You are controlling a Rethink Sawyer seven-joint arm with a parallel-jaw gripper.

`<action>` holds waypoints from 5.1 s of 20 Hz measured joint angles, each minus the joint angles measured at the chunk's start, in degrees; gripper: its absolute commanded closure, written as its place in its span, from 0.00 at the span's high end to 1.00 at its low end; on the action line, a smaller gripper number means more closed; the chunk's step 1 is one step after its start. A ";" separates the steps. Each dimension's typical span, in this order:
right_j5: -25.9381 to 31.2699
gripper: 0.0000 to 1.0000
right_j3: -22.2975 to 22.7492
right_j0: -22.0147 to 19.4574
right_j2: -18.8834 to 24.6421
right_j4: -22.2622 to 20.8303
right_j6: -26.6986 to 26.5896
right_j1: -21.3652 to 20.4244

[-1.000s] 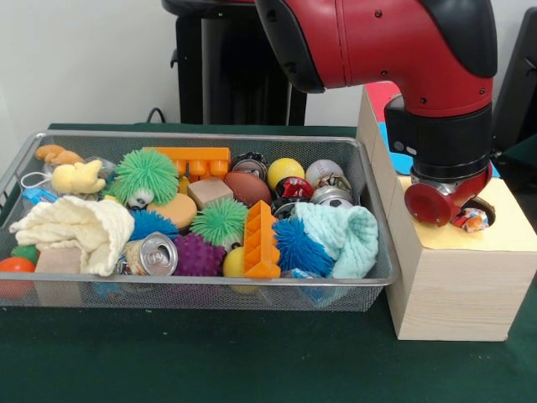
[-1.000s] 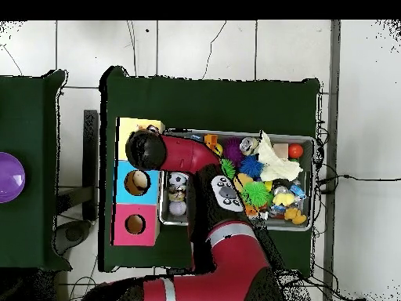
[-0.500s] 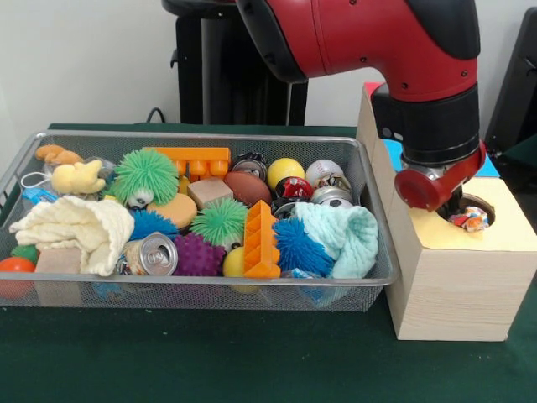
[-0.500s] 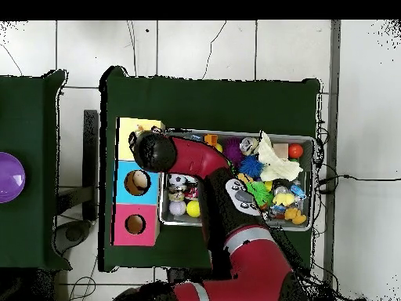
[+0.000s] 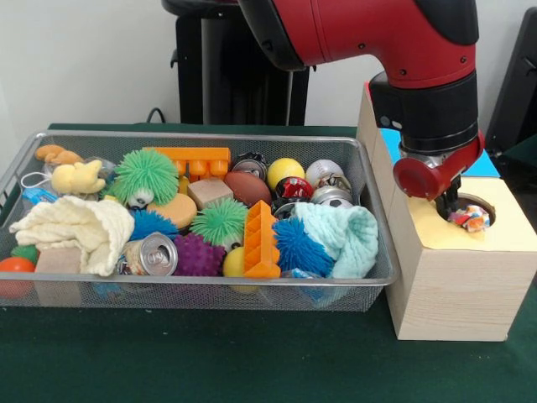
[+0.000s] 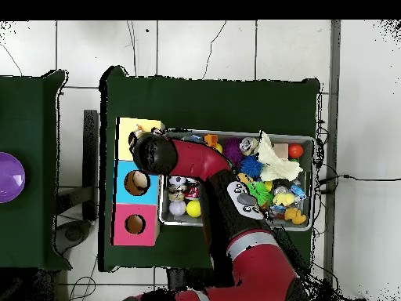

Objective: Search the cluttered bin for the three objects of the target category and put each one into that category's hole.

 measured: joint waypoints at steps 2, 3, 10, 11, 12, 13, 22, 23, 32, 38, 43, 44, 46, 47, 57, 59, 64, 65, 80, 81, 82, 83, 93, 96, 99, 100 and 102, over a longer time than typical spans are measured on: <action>-0.01 0.00 0.02 0.00 0.01 -0.32 0.00 -0.02; -0.02 0.00 0.02 0.00 0.02 -0.49 0.00 -0.04; -0.01 0.00 0.12 0.01 0.05 -1.17 0.00 -0.27; -0.01 0.00 0.15 0.01 0.06 -1.27 0.00 -0.31; -0.01 0.00 0.20 0.01 0.06 -1.41 0.00 -0.38; -0.01 0.00 0.22 0.01 0.07 -1.47 0.00 -0.41; -0.01 0.00 0.31 0.01 0.10 -2.10 0.00 -0.66; -0.01 0.00 0.32 0.01 0.11 -2.10 0.00 -0.66; -0.01 0.00 0.56 -0.31 0.45 -2.19 0.00 -0.84; 0.00 0.00 1.41 -0.47 0.48 -2.21 0.00 -1.83; 0.45 0.00 2.79 -0.71 0.46 -2.24 0.00 -4.10; 0.71 0.00 2.99 -0.82 0.46 -2.25 0.00 -4.66; 1.10 0.00 3.28 -1.01 0.45 -2.25 0.00 -5.44; 1.52 0.00 3.53 -1.26 0.45 -2.26 0.00 -6.19; 1.82 0.00 3.66 -2.20 0.45 -2.28 0.00 -8.13; 1.83 0.00 3.67 -2.19 0.45 -2.28 0.00 -8.12; 1.83 0.00 3.67 -2.19 0.44 -2.28 0.00 -8.13; 1.83 0.00 3.67 -2.19 0.44 -2.28 0.00 -8.13; 1.82 0.00 3.70 -2.19 0.43 -2.28 0.00 -7.06; 1.82 0.00 3.72 -2.19 0.43 -2.27 0.00 -6.96; 1.82 0.00 3.72 -2.19 0.43 -2.28 0.00 -6.78; 1.82 0.00 3.72 -2.19 0.43 -2.27 0.00 -6.48; 1.70 0.00 3.78 -2.24 0.57 -2.15 0.00 -5.15; 1.45 0.00 3.87 -2.41 0.90 -2.17 0.00 -5.11; 1.22 0.00 4.06 -2.90 1.59 -2.17 0.00 -5.00; 1.15 0.00 4.12 -3.07 1.80 -2.16 0.00 -4.95; 0.99 0.00 4.27 -3.49 2.27 -2.15 0.00 -4.85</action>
